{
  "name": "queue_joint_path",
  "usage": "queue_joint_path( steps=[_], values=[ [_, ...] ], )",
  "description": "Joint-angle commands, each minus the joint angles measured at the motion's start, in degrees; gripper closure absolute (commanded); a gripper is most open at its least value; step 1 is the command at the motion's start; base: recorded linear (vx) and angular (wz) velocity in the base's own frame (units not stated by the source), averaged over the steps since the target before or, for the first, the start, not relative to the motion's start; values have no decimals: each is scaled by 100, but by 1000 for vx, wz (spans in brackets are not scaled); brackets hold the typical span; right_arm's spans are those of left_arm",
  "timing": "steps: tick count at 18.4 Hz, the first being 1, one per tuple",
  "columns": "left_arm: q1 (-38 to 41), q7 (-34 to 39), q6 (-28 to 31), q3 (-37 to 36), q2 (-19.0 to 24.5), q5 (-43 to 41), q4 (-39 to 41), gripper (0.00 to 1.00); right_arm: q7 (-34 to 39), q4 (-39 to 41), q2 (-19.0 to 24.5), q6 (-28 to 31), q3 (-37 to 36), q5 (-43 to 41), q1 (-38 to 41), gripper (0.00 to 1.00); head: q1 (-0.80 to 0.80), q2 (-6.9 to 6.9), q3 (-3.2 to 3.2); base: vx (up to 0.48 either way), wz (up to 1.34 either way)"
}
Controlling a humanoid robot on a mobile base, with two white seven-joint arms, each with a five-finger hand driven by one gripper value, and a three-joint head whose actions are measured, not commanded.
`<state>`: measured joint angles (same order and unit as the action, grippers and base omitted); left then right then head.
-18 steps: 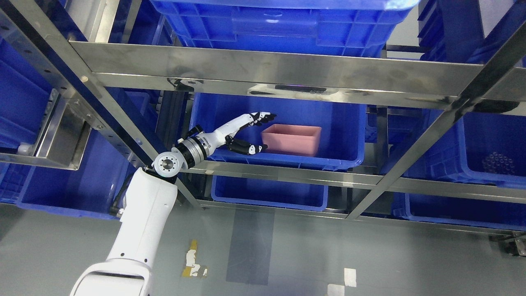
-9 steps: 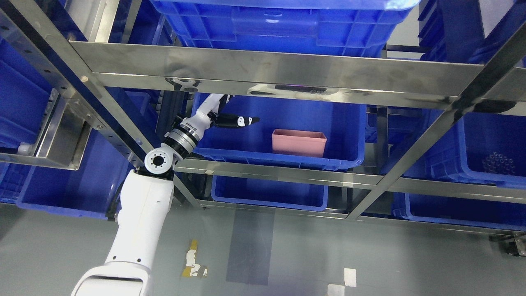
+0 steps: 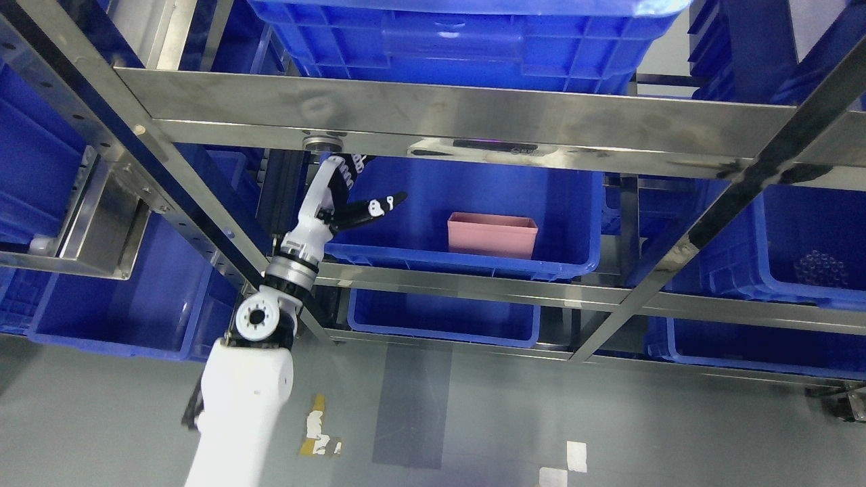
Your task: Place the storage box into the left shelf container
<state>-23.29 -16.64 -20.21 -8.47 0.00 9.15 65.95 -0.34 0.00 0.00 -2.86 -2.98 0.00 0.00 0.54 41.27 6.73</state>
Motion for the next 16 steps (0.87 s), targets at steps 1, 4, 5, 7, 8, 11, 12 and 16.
queue_joint_path(
  steps=[1, 4, 5, 7, 8, 11, 12, 16],
  values=[
    [1509, 205, -9, 81, 100, 227, 2851, 7, 17, 100, -100, 4, 0, -123, -26, 0, 0, 0, 0, 0, 0],
    [1836, 170, -361, 521, 100, 227, 3029, 6, 17, 100, -100, 4, 0, -123, -26, 0, 0, 0, 0, 0, 0],
    [1923, 161, -370, 574, 100, 227, 3029, 6, 17, 100, -100, 4, -9, -123, -26, 0, 0, 0, 0, 0, 0],
    [2187, 178, -370, 592, 100, 227, 3038, 7, 17, 100, -100, 4, 0, -123, -18, 0, 0, 0, 0, 0, 0],
    [2266, 196, -370, 618, 100, 227, 3038, 7, 25, 100, -100, 4, -9, -123, -17, 0, 0, 0, 0, 0, 0],
    [2302, 205, -370, 768, 100, 227, 3038, 7, 17, 100, -100, 4, 0, -123, -17, 0, 0, 0, 0, 0, 0],
    [2302, 196, -370, 785, 100, 227, 3038, 7, 17, 100, -100, 4, -9, -123, -17, 0, 0, 0, 0, 0, 0],
    [2486, 196, -352, 751, 100, 227, 3038, 7, 17, 100, -100, 4, 0, -123, -17, 0, 0, 0, 0, 0, 0]
  ],
)
